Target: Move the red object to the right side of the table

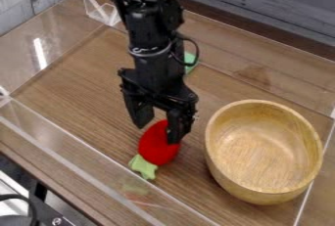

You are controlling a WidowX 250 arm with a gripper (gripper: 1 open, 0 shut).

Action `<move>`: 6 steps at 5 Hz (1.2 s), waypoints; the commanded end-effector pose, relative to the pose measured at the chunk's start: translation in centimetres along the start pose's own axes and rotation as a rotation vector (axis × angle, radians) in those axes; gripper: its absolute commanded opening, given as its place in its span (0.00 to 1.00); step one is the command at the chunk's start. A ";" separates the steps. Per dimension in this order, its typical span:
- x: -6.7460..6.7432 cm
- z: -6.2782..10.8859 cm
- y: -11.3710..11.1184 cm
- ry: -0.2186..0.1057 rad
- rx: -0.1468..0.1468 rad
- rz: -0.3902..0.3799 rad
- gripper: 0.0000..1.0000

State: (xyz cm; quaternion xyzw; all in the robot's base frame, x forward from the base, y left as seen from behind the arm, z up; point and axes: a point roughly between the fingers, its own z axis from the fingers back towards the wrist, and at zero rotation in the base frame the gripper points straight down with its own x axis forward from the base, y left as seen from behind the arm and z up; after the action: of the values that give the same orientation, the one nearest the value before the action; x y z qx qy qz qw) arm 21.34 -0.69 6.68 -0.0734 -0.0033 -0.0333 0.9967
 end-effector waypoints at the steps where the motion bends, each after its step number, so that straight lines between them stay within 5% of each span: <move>1: 0.1 0.8 0.0 -0.044 0.003 0.006 1.00; 6: -0.1 0.5 -0.2 -0.062 0.001 0.029 1.00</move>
State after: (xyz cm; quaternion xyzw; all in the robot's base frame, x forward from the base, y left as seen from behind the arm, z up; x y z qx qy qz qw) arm 20.85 -0.85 6.33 -0.0756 -0.0122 -0.0200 0.9969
